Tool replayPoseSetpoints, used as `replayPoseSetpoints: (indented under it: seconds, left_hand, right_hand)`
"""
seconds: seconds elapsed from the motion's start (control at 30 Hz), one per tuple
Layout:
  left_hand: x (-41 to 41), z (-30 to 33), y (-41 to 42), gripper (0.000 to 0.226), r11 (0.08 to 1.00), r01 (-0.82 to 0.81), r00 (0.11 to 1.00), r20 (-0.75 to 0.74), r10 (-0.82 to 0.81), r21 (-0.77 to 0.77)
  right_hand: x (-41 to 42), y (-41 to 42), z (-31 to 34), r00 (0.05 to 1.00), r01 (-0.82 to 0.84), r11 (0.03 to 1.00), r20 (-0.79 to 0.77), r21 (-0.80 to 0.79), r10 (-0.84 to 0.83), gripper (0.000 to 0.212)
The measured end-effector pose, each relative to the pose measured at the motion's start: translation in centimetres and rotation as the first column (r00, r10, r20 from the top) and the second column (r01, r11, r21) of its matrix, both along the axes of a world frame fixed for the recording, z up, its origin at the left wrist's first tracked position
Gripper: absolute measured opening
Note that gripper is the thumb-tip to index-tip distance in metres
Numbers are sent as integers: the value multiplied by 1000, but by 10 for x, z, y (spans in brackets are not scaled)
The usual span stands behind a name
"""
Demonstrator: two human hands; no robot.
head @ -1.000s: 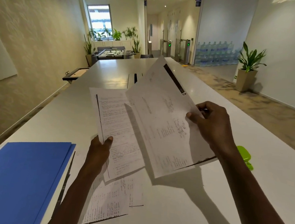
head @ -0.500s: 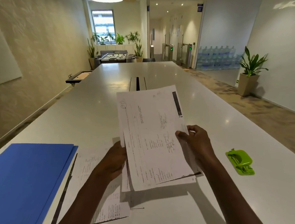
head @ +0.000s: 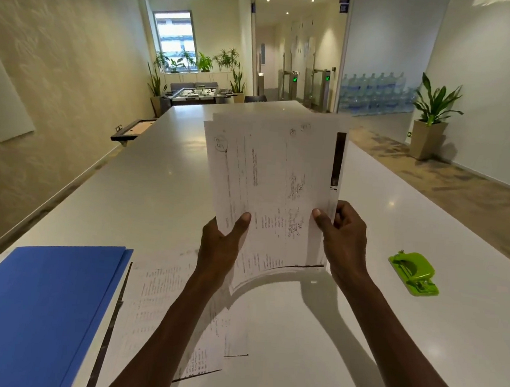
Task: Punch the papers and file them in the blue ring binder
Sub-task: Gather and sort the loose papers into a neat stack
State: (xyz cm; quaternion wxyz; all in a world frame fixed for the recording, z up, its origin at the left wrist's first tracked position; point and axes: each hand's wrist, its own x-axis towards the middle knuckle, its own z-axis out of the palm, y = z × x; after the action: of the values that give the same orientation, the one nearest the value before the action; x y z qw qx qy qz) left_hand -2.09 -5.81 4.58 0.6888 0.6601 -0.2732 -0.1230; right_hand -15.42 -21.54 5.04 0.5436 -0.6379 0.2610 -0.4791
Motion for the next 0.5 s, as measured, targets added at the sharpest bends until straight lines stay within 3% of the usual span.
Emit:
replayPoseSetpoints:
  seconds: [0.3, 0.5]
  left_hand:
    - [-5, -20, -4, 36, 995, -42, 999, -28, 45, 89]
    - [-4, -23, -6, 22, 987, -79, 997, 9, 78, 140]
  right_hand:
    - [2, 1, -26, 995, -79, 997, -65, -5, 78, 17]
    - [6, 2, -25, 994, -34, 998, -110, -47, 28, 22]
